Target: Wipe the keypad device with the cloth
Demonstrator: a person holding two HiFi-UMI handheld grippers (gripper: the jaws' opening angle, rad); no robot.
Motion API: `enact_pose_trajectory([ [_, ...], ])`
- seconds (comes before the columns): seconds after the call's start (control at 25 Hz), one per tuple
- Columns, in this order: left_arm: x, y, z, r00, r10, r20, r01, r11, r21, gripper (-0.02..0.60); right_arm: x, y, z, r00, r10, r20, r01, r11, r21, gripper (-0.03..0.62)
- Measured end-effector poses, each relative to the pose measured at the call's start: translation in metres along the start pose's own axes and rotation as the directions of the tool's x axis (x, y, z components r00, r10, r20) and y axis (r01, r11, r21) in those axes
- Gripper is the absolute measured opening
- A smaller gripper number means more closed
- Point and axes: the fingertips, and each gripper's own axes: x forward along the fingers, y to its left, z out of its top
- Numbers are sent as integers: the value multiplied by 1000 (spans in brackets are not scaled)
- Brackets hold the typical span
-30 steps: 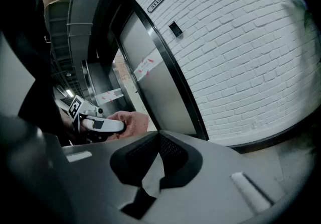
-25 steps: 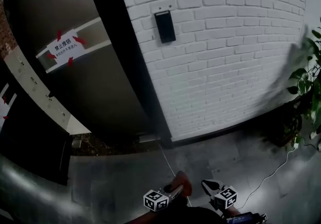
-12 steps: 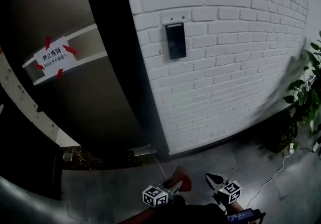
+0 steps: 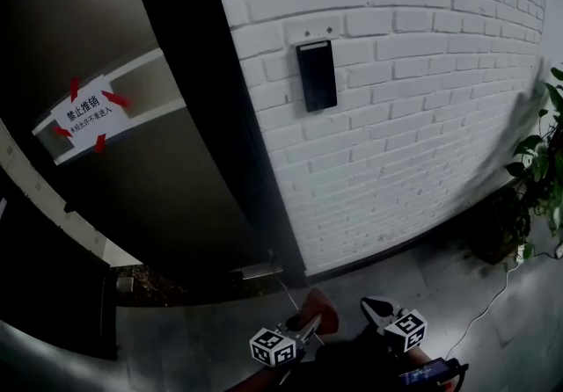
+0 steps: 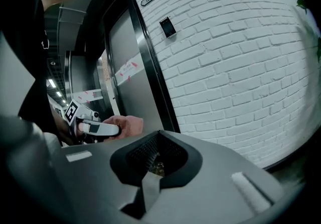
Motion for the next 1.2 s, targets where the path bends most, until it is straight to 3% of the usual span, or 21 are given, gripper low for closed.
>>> enact_pose_trajectory([
  [0.28,14,22,19,997,73,34,-72,997,-19,67,31,-13,31,996,92,11,-91,995,-39,2],
  [0.56,61,26,57,995,75,67,-73,997,-26,67,45,-46,68,988,152,29,-150,986,-73,2],
  [0.72,91,20,112,989,31,144,-33,999,9,67,54,-70,92,983,177,43,-172,980,-99,2],
  [0.88,99,35,194,967,52,250,-91,985,145,67,70,-82,114,974,222,50,-214,967,-138,2],
  [1.0,94,30,267,945,43,324,-140,949,282,67,82,-77,126,960,277,34,-265,945,-192,2],
  [1.08,87,18,319,929,30,369,-183,904,387,67,87,-74,125,952,307,21,-296,933,-206,2],
  [1.12,85,9,346,922,23,386,-209,869,448,67,89,-73,123,948,317,18,-307,930,-200,2],
  [1.2,83,-9,399,914,22,406,-273,772,574,67,91,-70,120,942,336,16,-328,929,-173,2],
])
